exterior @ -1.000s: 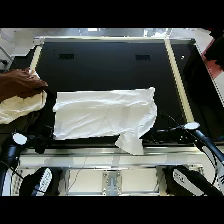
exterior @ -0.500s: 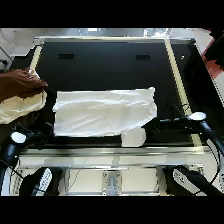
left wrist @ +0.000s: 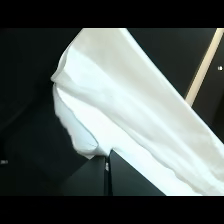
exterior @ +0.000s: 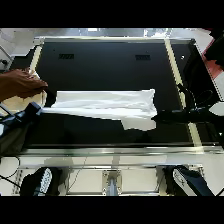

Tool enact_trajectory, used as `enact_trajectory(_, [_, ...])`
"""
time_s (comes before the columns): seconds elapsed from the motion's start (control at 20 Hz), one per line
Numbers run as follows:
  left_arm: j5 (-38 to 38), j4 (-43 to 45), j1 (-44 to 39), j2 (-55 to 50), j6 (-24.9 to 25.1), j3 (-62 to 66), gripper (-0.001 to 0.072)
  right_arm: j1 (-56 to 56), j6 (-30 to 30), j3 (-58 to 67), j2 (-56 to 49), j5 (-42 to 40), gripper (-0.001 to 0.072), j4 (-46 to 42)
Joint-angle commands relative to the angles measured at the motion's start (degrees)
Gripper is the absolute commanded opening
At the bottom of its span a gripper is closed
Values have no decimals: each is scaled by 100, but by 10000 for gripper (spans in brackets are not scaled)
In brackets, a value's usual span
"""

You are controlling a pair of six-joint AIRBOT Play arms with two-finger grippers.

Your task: Fold the shirts.

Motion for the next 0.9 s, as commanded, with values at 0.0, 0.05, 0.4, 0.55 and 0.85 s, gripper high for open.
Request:
enact_trajectory(0.0, [216, 35, -229, -560, 673, 848, 10, 186, 205, 201, -13, -817, 9, -284])
enact_trajectory(0.05, [216, 35, -365, -935, 822, 1051, 10, 308, 162, 273, -175, -1152, 9, -345])
enact_trajectory(0.4, [520, 1064, -1244, -3853, 1069, 2612, 10, 603, 166, 1515, -2406, -2192, 9, -772])
enact_trajectory(0.55, [758, 1523, -1541, -4649, 1064, 3182, 10, 813, 166, 1790, -3370, -2520, 9, -863])
enact_trajectory(0.85, [728, 3082, -1840, -5724, 461, 3600, 10, 1108, 188, 2059, -4339, -3447, 10, -850])
